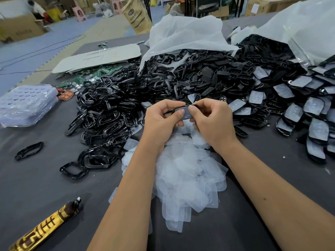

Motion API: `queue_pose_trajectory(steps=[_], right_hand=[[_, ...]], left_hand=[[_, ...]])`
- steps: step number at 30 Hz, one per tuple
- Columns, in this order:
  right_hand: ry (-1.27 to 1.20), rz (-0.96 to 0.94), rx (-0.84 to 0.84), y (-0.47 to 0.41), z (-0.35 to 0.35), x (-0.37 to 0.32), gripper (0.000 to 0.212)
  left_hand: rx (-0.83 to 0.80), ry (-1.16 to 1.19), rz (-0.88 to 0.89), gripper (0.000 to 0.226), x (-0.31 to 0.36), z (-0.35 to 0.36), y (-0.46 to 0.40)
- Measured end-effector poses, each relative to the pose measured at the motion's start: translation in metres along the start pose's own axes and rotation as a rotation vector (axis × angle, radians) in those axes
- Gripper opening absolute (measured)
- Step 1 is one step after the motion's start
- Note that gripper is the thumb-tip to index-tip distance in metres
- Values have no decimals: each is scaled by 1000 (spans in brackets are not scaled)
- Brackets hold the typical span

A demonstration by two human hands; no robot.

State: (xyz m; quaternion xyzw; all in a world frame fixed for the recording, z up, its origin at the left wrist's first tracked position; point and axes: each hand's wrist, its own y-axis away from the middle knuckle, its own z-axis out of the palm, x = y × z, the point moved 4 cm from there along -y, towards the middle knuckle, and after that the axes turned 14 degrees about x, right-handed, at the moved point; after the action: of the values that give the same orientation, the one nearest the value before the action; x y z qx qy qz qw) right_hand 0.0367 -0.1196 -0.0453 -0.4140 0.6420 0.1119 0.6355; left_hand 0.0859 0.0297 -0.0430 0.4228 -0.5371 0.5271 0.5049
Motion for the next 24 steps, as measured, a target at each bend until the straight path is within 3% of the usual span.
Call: queue_pose_trajectory(steps=[9, 12, 24], right_hand=[[-135, 21, 7, 0, -1, 1, 6], [-194, 22, -2, 0, -2, 1, 19], [-126, -177, 39, 4, -4, -10, 23]], left_hand=[[-25, 58, -65, 27, -6, -3, -3], [-45, 91, -100, 28, -7, -2, -4], [-18, 182, -99, 21, -4, 2, -4]])
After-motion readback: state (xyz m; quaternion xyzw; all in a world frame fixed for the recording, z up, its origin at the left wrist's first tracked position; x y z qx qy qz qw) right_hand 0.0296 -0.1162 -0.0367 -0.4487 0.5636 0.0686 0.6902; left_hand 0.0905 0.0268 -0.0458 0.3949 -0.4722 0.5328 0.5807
